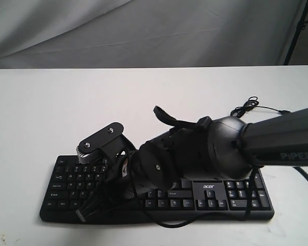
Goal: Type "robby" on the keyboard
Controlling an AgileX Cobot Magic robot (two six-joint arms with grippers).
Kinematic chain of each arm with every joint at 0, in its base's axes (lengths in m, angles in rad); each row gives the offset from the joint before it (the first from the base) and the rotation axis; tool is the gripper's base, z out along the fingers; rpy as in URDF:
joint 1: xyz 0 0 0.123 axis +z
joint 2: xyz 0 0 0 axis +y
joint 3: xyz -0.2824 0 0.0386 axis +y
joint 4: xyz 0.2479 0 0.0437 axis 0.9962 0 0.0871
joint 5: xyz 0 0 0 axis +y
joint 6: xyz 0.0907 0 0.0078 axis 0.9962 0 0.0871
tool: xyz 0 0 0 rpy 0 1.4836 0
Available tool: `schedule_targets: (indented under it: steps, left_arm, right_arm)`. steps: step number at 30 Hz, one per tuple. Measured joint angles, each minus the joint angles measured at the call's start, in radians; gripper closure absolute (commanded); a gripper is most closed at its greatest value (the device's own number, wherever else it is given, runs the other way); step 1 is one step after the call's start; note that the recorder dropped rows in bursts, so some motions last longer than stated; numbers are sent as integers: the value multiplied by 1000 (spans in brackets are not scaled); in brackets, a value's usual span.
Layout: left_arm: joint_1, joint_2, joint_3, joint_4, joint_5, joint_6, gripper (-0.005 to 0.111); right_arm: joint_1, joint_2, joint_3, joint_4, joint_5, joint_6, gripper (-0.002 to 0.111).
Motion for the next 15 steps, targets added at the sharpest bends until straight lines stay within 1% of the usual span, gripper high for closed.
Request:
schedule_targets:
  steps: [15]
  left_arm:
    - [0, 0, 0, 0, 0, 0, 107]
  right_arm:
    - [-13, 0, 0, -47, -4, 0, 108]
